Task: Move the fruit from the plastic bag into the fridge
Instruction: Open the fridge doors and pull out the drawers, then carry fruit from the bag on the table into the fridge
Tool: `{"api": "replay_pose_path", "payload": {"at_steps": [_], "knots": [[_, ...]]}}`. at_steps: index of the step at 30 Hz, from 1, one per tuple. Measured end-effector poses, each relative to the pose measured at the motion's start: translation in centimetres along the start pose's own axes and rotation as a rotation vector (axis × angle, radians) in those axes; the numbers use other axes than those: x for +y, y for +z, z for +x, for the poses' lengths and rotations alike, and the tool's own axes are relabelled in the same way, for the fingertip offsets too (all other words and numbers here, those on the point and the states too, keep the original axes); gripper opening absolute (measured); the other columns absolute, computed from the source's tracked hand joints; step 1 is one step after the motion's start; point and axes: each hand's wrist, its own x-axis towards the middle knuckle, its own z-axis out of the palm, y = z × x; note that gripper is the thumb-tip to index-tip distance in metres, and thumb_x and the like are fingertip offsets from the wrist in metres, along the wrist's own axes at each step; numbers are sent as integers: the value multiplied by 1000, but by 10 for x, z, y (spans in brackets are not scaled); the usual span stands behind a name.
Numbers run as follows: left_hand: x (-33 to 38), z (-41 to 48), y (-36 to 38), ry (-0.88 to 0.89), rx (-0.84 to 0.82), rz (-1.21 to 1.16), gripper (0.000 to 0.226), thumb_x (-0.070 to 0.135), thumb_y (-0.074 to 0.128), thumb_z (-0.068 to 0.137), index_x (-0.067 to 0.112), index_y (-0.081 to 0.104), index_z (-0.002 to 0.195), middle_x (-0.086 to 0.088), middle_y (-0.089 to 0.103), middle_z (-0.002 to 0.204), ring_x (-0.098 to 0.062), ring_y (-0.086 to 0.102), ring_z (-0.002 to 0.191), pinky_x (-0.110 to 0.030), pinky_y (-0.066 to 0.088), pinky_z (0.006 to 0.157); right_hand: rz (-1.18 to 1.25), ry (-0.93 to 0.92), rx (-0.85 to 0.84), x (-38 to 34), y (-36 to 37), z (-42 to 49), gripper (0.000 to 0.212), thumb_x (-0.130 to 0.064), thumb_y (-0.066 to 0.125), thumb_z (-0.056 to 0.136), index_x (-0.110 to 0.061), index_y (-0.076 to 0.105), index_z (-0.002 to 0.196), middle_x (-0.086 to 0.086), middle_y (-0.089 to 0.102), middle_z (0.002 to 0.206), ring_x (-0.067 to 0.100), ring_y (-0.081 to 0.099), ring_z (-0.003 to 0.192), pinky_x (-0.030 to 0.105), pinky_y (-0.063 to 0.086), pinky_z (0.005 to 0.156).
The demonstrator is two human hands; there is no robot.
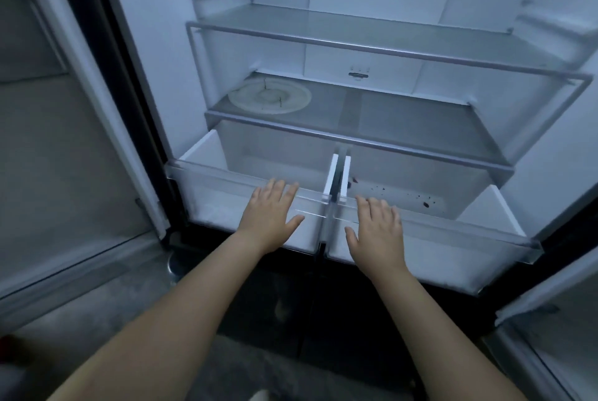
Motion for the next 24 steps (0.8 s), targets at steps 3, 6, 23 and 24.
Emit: {"api": "replay_pose_path", "payload": {"at_steps": [3, 6, 23, 24], "knots": [[7, -23, -12, -58, -67, -21, 63, 52, 23, 98, 22, 8, 151, -3, 4, 159, -21, 2, 146, -43, 12, 116, 37, -103, -75, 3, -15, 0, 56, -30, 58, 87, -5, 44, 134, 17, 49, 131, 36, 41, 124, 47, 27, 108], [2, -54, -30, -90, -31, 2, 63, 51, 24, 98, 21, 8, 151, -2, 9, 159, -20, 5, 145, -42, 15, 115, 176, -263, -79, -8, -37, -4, 44, -28, 51, 92, -8, 47, 131, 10, 50, 131, 29, 45, 121, 40, 38, 98], [-165, -350, -106, -756, 94, 50, 64, 52, 28, 96, 20, 16, 150, 0, 4, 160, -20, 1, 146, -46, 7, 118, 477, -988, -138, -293, -87, -92, 48, -30, 52, 93, -11, 45, 136, 6, 42, 144, 24, 37, 132, 32, 31, 106], [-176, -370, -110, -794, 96, 46, 64, 53, 28, 96, 22, 14, 150, 1, 3, 160, -19, -1, 146, -46, 6, 118, 492, -1032, -157, -318, -89, -101, 49, -30, 52, 93, -11, 44, 137, 7, 42, 144, 24, 37, 132, 30, 30, 106]]}}
